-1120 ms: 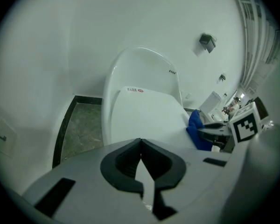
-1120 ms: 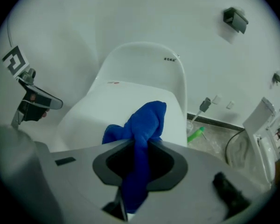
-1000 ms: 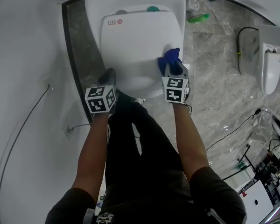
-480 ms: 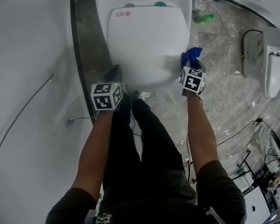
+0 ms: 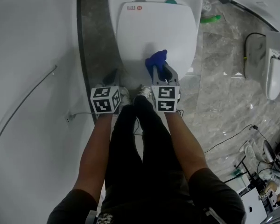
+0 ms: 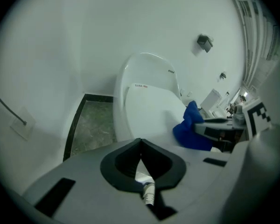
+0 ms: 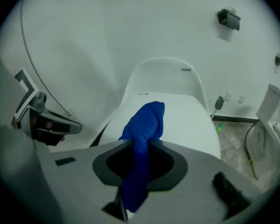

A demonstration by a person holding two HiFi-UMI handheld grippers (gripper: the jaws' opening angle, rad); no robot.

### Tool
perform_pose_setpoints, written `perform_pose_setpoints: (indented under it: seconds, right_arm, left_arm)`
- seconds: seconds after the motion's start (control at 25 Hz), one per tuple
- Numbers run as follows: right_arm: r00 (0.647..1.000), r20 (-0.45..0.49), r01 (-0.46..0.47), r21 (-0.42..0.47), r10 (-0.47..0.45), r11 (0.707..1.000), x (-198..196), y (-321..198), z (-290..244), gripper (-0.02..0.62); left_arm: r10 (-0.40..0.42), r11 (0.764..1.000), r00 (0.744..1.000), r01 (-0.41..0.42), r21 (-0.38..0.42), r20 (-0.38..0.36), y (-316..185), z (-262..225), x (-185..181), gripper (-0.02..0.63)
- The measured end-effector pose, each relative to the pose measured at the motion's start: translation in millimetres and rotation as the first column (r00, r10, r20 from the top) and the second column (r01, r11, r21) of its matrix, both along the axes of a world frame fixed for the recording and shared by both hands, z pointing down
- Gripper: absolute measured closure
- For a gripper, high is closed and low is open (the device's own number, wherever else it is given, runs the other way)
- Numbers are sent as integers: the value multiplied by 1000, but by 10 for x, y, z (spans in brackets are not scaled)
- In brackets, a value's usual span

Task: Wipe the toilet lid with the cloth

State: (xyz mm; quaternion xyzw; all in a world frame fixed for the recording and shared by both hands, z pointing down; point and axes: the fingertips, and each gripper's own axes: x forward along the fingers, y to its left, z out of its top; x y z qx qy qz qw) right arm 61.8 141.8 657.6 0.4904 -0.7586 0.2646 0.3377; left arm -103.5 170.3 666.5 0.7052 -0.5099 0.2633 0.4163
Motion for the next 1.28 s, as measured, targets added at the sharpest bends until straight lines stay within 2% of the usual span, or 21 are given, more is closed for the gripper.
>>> perform_pose_setpoints:
  seconds: [0.16, 0.28, 0.4, 0.52, 0.68, 0.84, 1.04, 1.28]
  right_arm:
    - [994, 25, 106, -36, -105, 994, -597, 227, 138, 522]
    - [987, 34, 159, -63, -157, 985, -917, 308, 261, 522]
    - [985, 17, 174, -112, -173, 978, -1031, 336, 417, 522]
    - [986, 10, 165, -141, -166, 976, -972, 370, 522, 522]
    - [990, -21, 136, -102, -139, 985, -710, 373, 511, 523]
    - [996, -60, 54, -96, -60, 994, -298, 397, 495, 523]
    - [992, -118, -62, -84, 52, 995, 411, 383, 499, 522]
    - [965, -174, -216, -109, 195, 970, 1374, 379, 628, 522]
  left_arm:
    - [-7, 1000, 1000, 7, -2, -1, 62, 31, -145, 594]
    - [40, 999, 999, -40, 13, 26, 101, 29, -201, 595]
    - [64, 998, 998, -65, 17, 29, 113, 36, -176, 594]
    - [75, 997, 997, -75, 13, 16, 140, 57, -139, 594]
    - [107, 994, 994, -107, 13, 18, 167, 83, -77, 594]
    - [134, 991, 991, -134, 6, 11, 203, 69, -17, 594]
    - [168, 986, 986, -168, 14, 3, 190, 12, 31, 594]
    - [196, 980, 980, -197, 22, 11, 195, -11, 46, 595]
